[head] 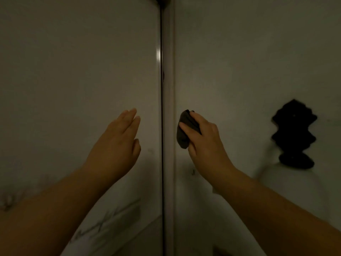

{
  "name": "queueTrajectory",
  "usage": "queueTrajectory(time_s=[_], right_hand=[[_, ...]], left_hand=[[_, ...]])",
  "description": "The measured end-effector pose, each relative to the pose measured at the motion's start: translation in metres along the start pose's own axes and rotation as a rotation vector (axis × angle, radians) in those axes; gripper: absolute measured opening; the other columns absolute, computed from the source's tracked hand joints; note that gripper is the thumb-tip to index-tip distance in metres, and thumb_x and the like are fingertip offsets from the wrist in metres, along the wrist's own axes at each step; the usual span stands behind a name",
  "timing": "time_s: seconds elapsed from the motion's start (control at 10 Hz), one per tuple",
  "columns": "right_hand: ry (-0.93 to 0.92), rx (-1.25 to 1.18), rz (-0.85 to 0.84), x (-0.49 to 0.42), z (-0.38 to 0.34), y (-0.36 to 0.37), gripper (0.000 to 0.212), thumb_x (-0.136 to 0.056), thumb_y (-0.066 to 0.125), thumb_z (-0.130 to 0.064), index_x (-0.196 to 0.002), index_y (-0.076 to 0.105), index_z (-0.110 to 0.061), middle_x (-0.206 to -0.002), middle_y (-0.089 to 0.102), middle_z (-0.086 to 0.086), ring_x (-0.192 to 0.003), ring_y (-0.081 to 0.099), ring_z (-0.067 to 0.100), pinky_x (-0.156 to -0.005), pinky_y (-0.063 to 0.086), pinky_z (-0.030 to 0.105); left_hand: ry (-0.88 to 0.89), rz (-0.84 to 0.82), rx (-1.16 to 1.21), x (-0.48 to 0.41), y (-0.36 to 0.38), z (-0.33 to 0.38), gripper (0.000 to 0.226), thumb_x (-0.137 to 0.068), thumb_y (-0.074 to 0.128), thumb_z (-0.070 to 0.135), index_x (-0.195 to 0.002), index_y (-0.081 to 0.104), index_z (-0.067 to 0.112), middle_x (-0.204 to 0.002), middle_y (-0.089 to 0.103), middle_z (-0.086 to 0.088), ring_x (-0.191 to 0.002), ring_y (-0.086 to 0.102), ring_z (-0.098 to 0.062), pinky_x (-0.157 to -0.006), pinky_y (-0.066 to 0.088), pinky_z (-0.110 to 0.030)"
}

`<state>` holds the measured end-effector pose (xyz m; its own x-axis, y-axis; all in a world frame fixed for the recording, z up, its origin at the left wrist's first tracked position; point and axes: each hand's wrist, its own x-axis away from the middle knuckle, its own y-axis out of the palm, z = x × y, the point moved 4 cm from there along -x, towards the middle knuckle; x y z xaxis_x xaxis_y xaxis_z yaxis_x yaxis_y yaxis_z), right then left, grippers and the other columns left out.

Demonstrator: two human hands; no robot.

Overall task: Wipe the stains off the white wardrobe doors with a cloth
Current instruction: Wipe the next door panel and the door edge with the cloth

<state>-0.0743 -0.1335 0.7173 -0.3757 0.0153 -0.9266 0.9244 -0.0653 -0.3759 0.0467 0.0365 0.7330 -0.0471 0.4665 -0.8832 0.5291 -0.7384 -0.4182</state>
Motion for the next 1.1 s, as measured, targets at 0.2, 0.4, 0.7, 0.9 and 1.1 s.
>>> queueTrajectory(time_s=[0.2,0.4,0.7,0.9,1.1], right_hand=[[0.158,0.033,-0.151,0.111,0.057,0.068,0.041,-0.079,0.065,0.001,-0.12,0.06,-0.002,-0.128,0.051,0.026,-0.11,0.052,0.042,-0.1,0.041,0.045],[0.331,0.029,-0.354,0.28,0.087,0.138,0.055,-0.076,0.066,0.008,-0.127,0.053,-0.007,-0.138,0.041,0.026,-0.123,0.035,0.04,-0.1,0.031,0.062],[0.549,-0.004,-0.688,0.551,0.07,0.201,0.054,-0.086,0.056,0.003,-0.135,0.041,-0.016,-0.143,0.035,0.02,-0.125,0.038,0.047,-0.1,0.032,0.061],[0.724,-0.032,-0.901,0.673,0.045,0.229,0.078,-0.061,0.075,0.016,-0.128,0.05,-0.016,-0.136,0.044,0.026,-0.114,0.047,0.051,-0.093,0.036,0.057],[0.657,-0.014,-1.02,0.732,0.036,0.259,0.059,-0.085,0.061,-0.001,-0.138,0.043,-0.021,-0.152,0.023,0.013,-0.134,0.027,0.039,-0.108,0.028,0.05]], left_hand=[[0.016,-0.177,0.12,0.075,0.108,0.045,0.053,-0.088,0.04,0.023,-0.133,0.041,-0.004,-0.144,0.034,-0.021,-0.131,0.033,-0.035,-0.105,0.021,-0.042],[0.08,-0.42,0.269,0.194,0.204,0.099,0.041,-0.096,0.036,0.01,-0.132,0.035,-0.009,-0.133,0.045,-0.029,-0.126,0.033,-0.044,-0.104,0.027,-0.053],[-0.104,-0.79,0.485,0.419,0.304,0.156,0.052,-0.084,0.039,0.022,-0.12,0.051,-0.013,-0.127,0.05,-0.029,-0.118,0.047,-0.043,-0.092,0.042,-0.056],[-0.147,-1.013,0.496,0.547,0.344,0.178,0.055,-0.082,0.037,0.027,-0.119,0.055,-0.01,-0.128,0.051,-0.027,-0.117,0.049,-0.042,-0.1,0.036,-0.043],[-0.168,-1.139,0.455,0.617,0.365,0.188,0.058,-0.081,0.035,0.03,-0.12,0.054,-0.008,-0.129,0.051,-0.026,-0.119,0.048,-0.04,-0.095,0.031,-0.052]])
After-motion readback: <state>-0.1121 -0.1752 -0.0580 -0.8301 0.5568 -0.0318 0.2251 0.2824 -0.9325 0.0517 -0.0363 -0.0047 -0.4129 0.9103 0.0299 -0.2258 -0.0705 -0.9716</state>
